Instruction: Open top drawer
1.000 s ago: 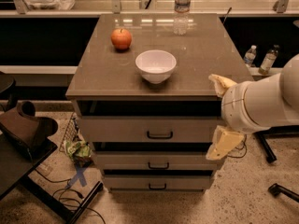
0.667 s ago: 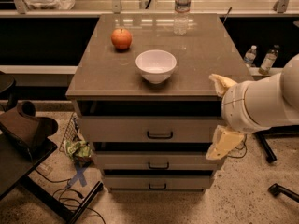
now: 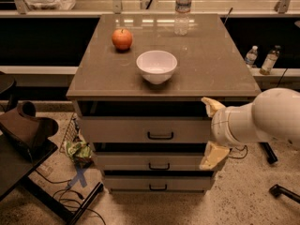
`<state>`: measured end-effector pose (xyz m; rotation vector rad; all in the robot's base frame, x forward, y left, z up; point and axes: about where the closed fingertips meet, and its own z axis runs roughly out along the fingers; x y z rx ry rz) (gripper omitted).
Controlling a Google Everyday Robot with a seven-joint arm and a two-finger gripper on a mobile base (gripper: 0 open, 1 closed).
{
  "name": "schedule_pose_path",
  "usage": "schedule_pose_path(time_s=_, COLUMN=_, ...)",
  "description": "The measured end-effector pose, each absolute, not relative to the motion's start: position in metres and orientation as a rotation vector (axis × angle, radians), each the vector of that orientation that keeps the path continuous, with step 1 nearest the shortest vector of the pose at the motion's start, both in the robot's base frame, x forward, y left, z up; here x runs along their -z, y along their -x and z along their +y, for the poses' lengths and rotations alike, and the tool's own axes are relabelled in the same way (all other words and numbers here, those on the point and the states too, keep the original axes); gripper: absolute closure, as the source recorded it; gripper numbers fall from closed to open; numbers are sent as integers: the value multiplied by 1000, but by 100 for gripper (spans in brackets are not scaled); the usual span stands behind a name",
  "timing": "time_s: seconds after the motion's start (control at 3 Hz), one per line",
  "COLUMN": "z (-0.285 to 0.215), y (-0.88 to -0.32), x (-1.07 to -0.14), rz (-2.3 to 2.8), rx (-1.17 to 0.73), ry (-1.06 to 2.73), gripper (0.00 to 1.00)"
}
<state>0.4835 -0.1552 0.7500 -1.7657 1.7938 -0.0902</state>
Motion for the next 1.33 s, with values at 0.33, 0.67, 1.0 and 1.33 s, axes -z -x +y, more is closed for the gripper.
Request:
schedule_pose_path(time_s=0.33, z=-153, y=-496, x=-720, rz=1784, rx=69, ry=1772, gripper=0)
schedule_pose_path(time_s=0.67, z=-151, y=-508, x=-698, rz=1786, rx=59, ry=1771, gripper=0)
schedule_pose_path(time_s=1.0, z=-153, y=-520, x=-677, rz=1814, rx=65, ry=1777, gripper=0)
schedule_pose_path(time_s=1.33, z=-155, y=-527, x=-666, rz=1837, rx=75, ry=1785, gripper=0)
